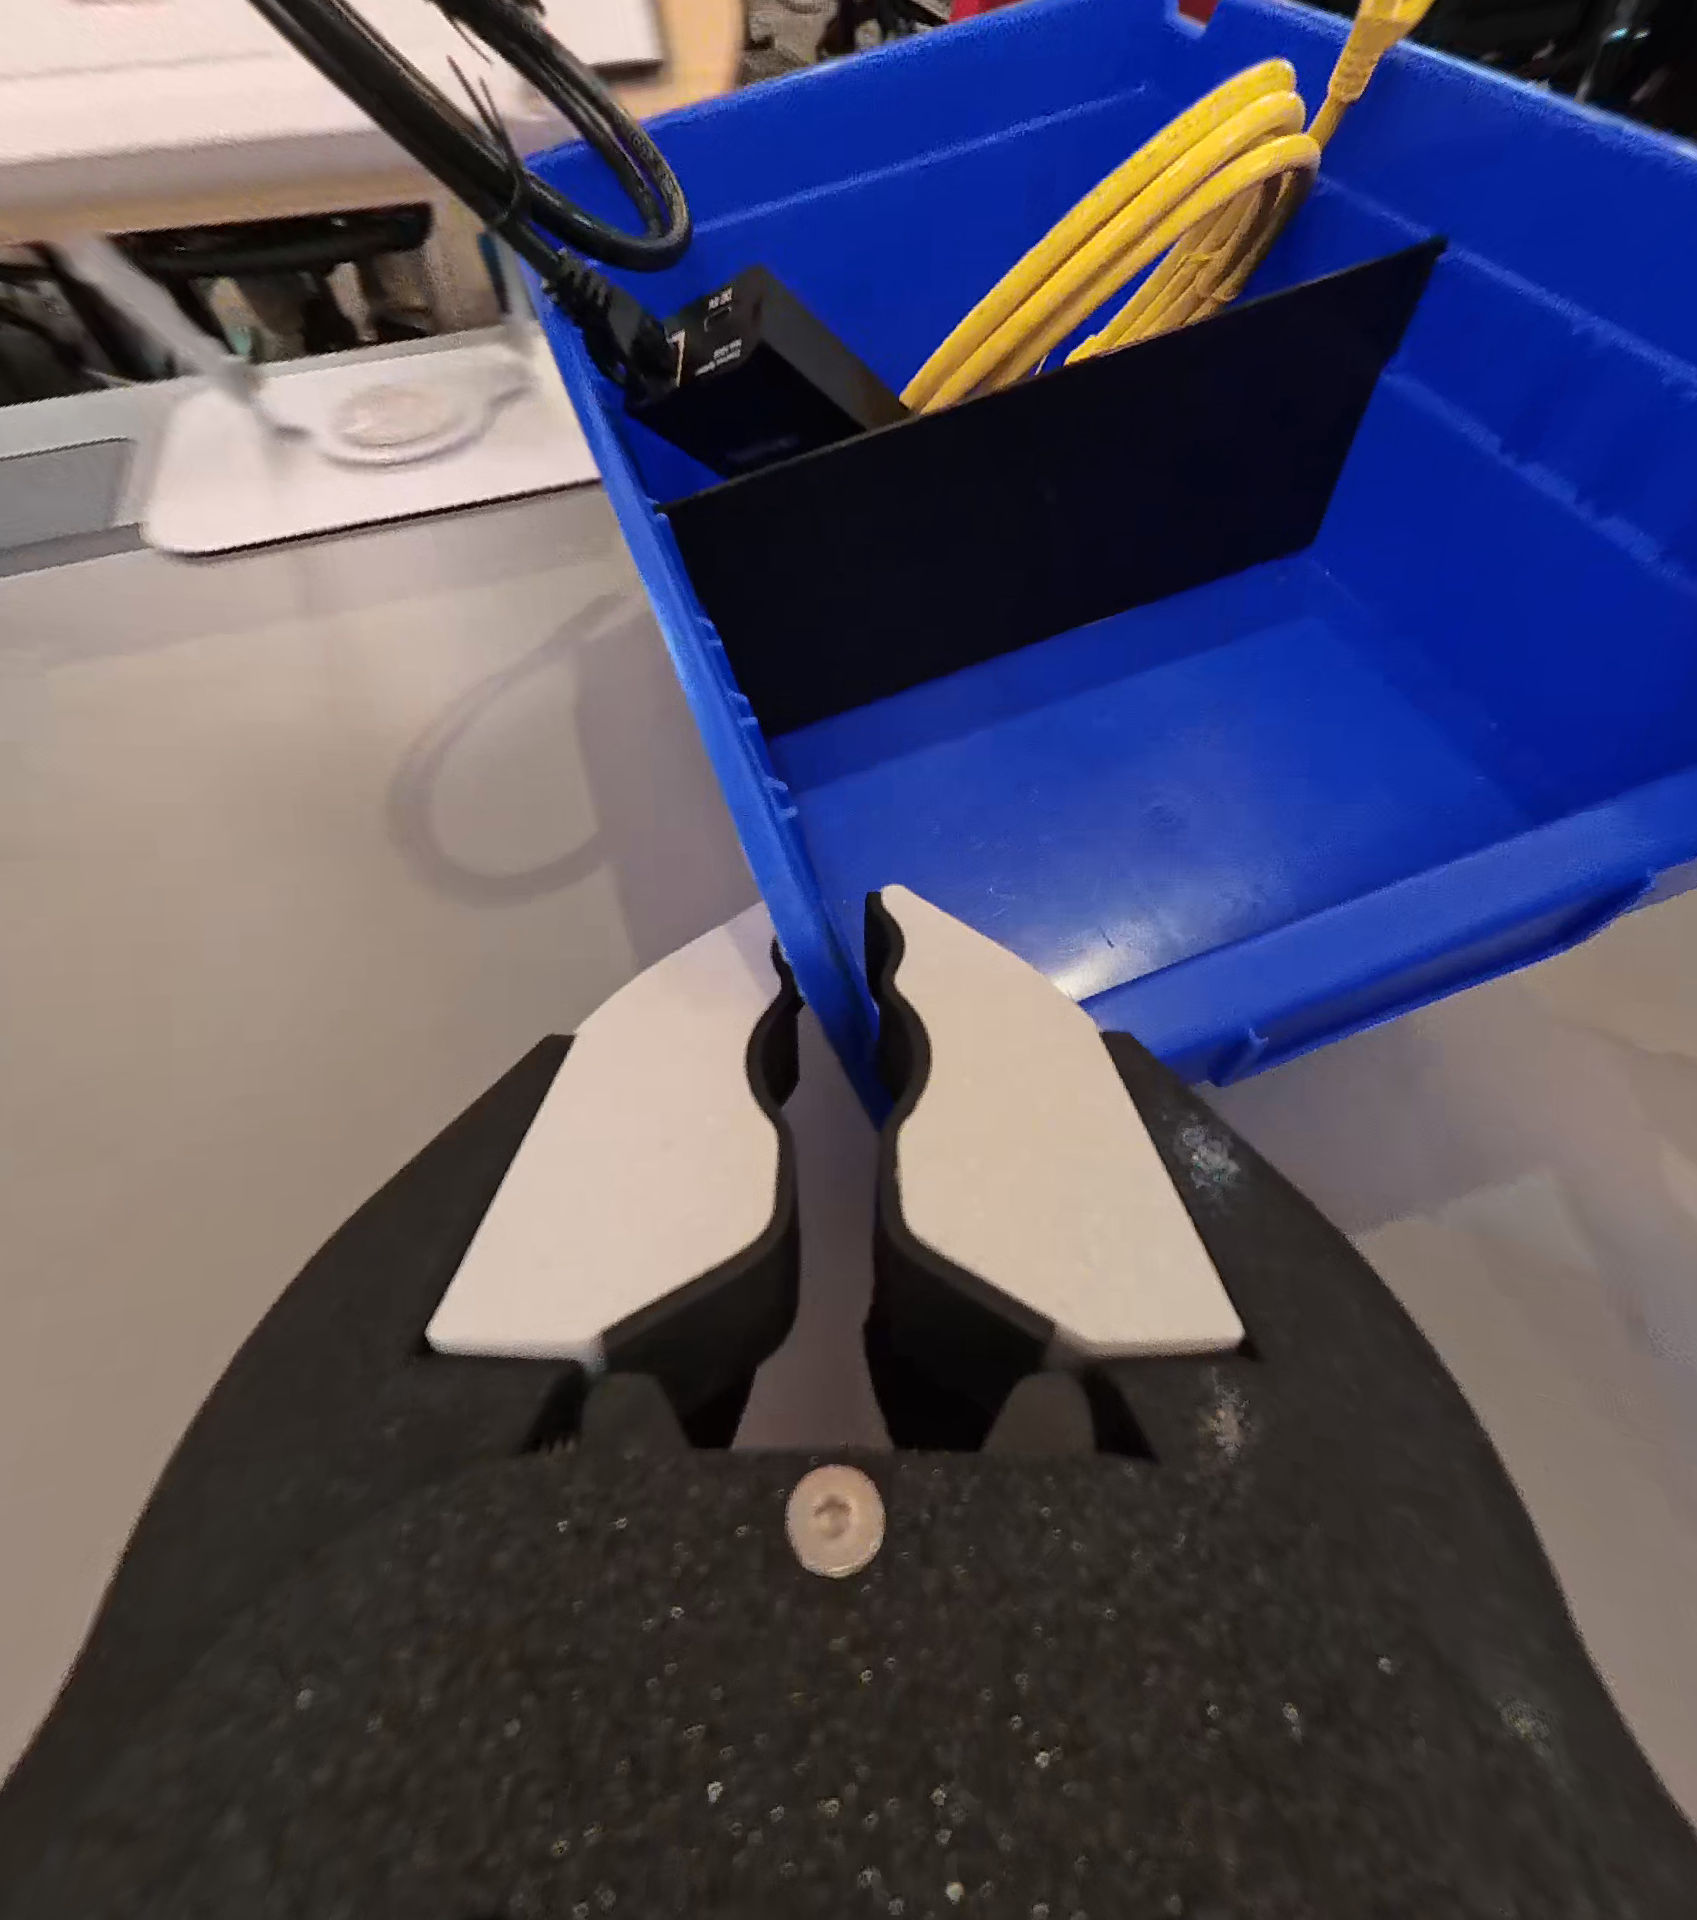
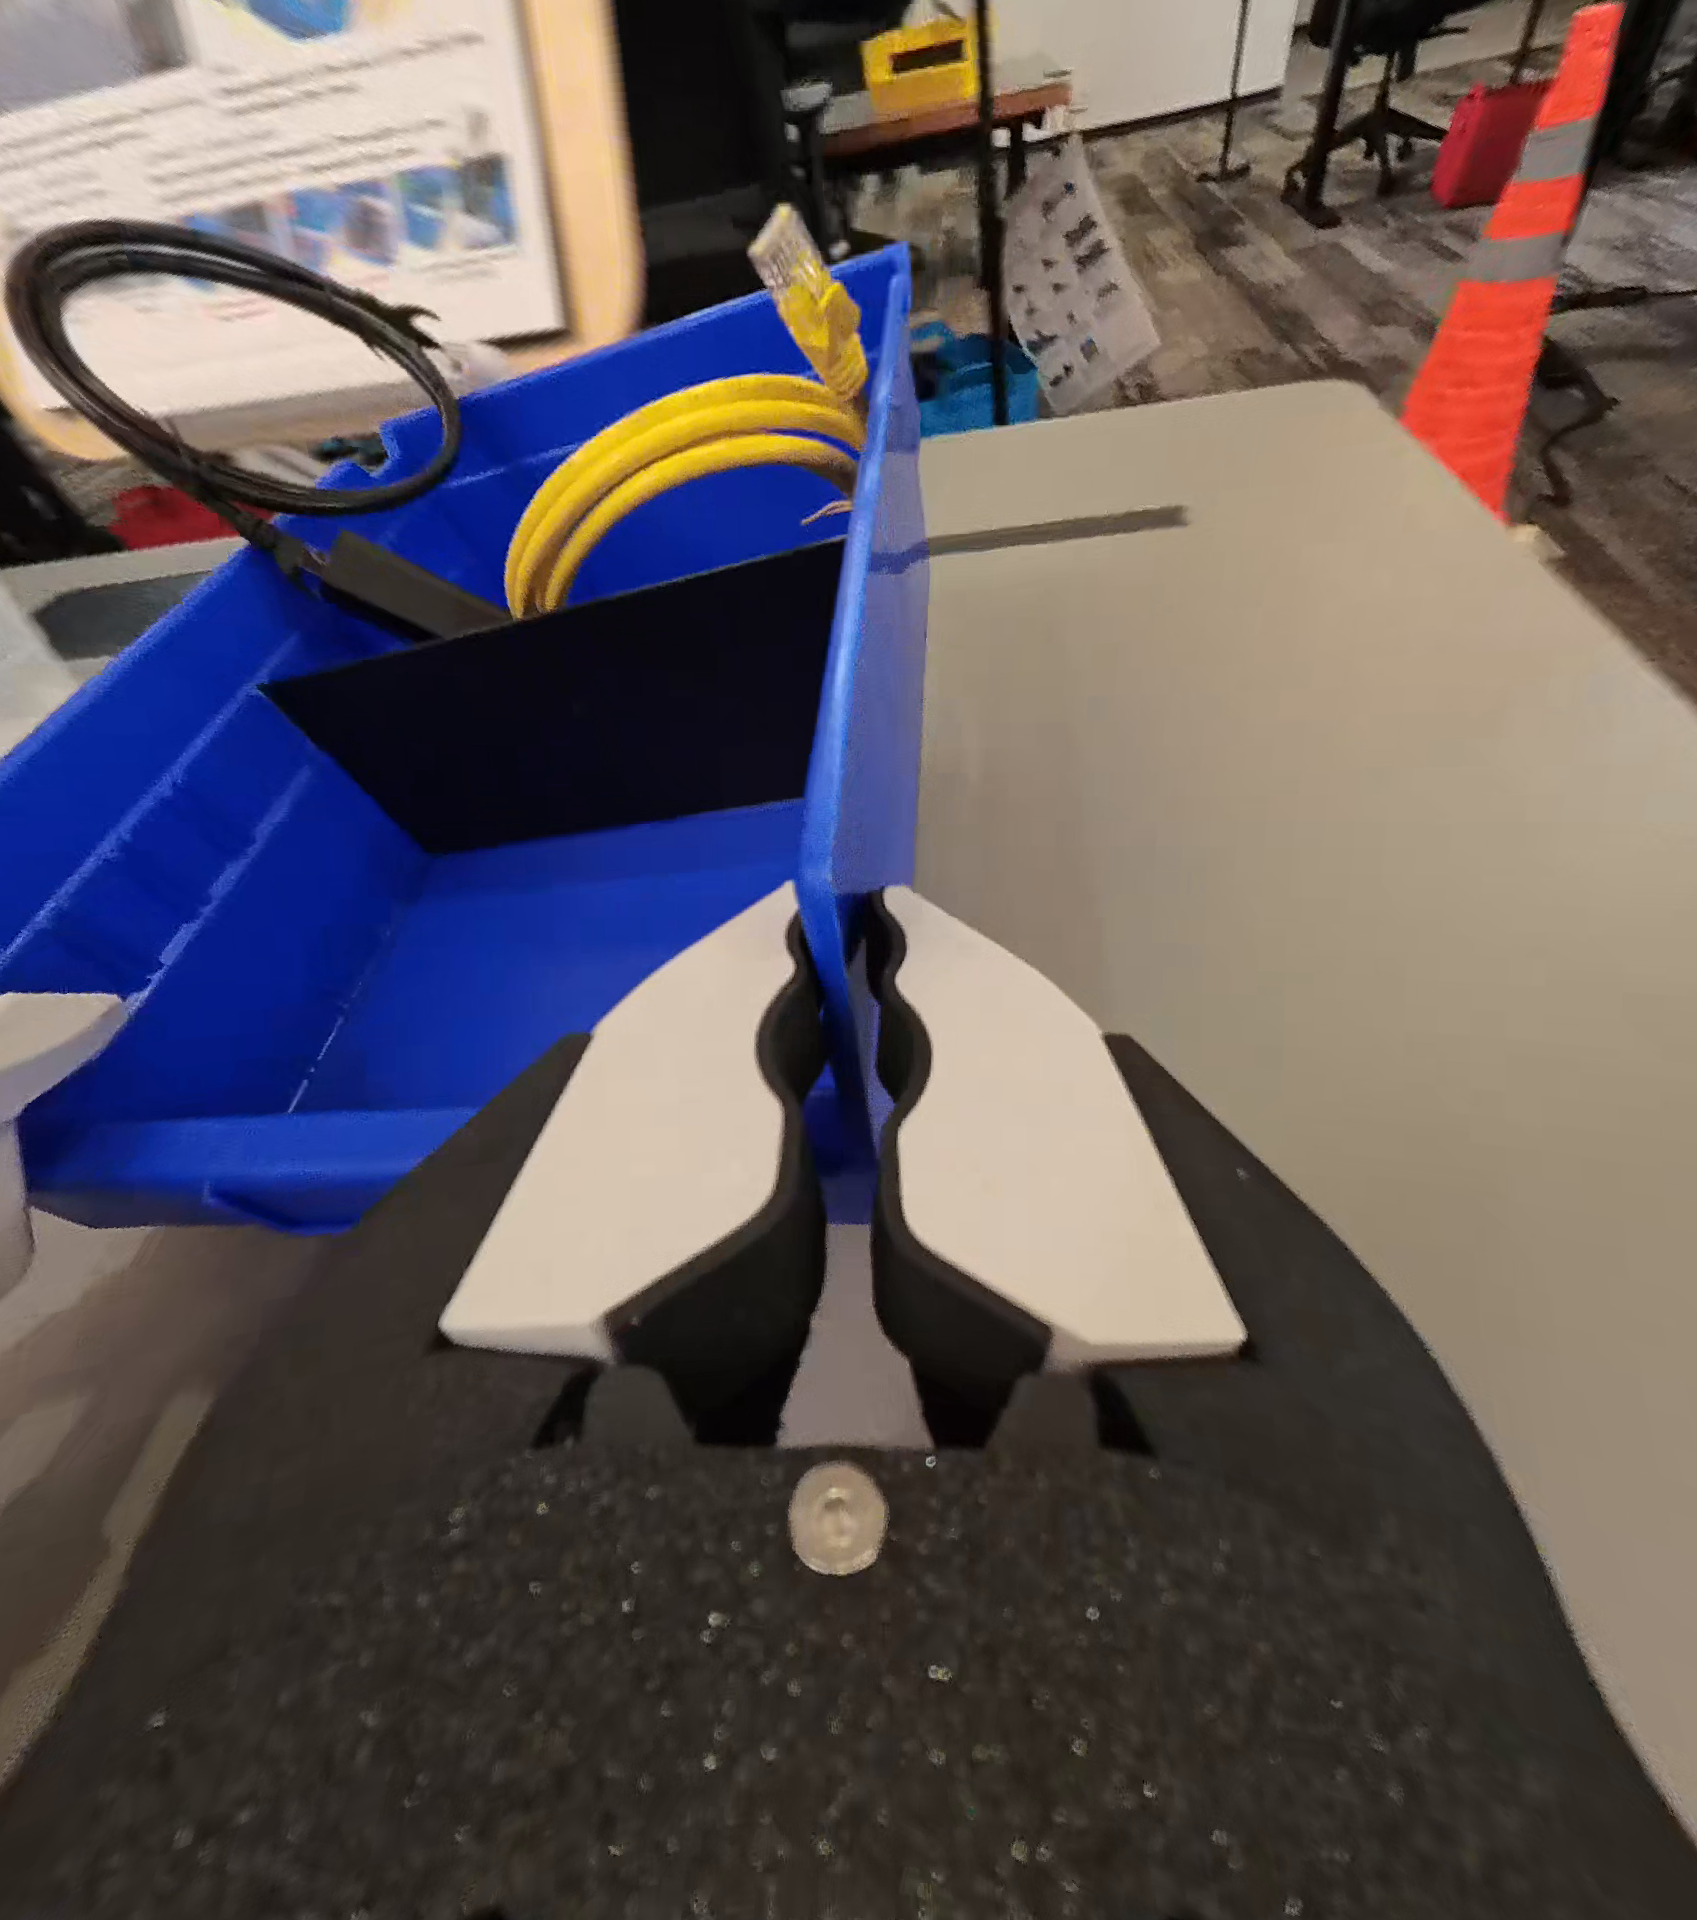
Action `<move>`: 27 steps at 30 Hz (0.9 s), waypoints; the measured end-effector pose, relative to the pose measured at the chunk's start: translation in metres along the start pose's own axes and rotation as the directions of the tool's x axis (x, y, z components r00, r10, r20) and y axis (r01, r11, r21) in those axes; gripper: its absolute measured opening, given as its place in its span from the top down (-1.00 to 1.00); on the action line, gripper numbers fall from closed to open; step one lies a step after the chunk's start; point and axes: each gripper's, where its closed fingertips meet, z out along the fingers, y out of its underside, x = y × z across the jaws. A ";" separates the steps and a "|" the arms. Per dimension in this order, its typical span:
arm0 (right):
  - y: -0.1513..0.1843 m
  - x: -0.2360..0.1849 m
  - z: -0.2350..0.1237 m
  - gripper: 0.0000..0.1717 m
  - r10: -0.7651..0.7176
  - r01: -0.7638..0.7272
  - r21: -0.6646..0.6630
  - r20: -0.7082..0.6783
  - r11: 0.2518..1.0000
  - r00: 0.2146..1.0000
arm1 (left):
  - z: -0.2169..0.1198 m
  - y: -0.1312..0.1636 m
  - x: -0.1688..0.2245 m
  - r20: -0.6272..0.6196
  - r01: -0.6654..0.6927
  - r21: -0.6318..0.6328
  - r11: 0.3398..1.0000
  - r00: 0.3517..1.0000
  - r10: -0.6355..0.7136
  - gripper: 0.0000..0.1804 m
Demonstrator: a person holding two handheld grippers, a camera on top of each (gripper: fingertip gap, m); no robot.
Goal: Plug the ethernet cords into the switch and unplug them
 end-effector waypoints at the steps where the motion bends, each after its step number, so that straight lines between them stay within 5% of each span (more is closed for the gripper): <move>1: 0.001 -0.021 0.003 0.94 0.000 0.000 0.000 0.025 1.000 1.000 | -0.010 0.001 -0.019 0.014 0.001 0.001 1.000 1.000 -0.001 0.90; 6: 0.012 -0.115 0.021 0.94 0.006 -0.006 0.007 0.109 1.000 0.994 | -0.046 0.013 -0.107 0.120 -0.024 -0.003 1.000 0.992 0.024 0.91; 10: 0.062 -0.163 0.044 0.87 -0.055 0.078 -0.123 0.181 0.989 0.982 | -0.043 0.049 -0.155 0.098 -0.051 -0.063 0.997 0.994 0.057 0.89; 13: 0.063 -0.177 0.039 0.84 -0.074 0.104 -0.108 0.256 0.989 0.964 | -0.049 0.048 -0.161 0.035 -0.058 -0.038 0.998 0.998 0.059 0.84; 15: 0.059 -0.182 0.032 0.75 -0.108 0.139 -0.076 0.316 0.987 0.943 | -0.057 0.037 -0.158 0.016 -0.074 0.008 0.997 0.997 0.073 0.57; 20: 0.044 -0.163 -0.001 0.70 -0.232 0.250 -0.004 0.365 0.968 0.902 | -0.107 0.031 -0.166 -0.122 0.132 0.057 0.990 0.985 -0.124 0.37; 25: 0.031 -0.137 -0.024 0.72 -0.338 0.333 0.078 0.352 0.940 0.873 | -0.173 0.074 -0.319 0.276 0.030 -0.013 0.999 0.961 -0.025 0.37; 27: 0.027 -0.127 -0.018 0.72 -0.388 0.380 0.087 0.305 0.921 0.870 | -0.189 0.080 -0.368 0.321 0.038 -0.020 0.999 0.947 -0.030 0.32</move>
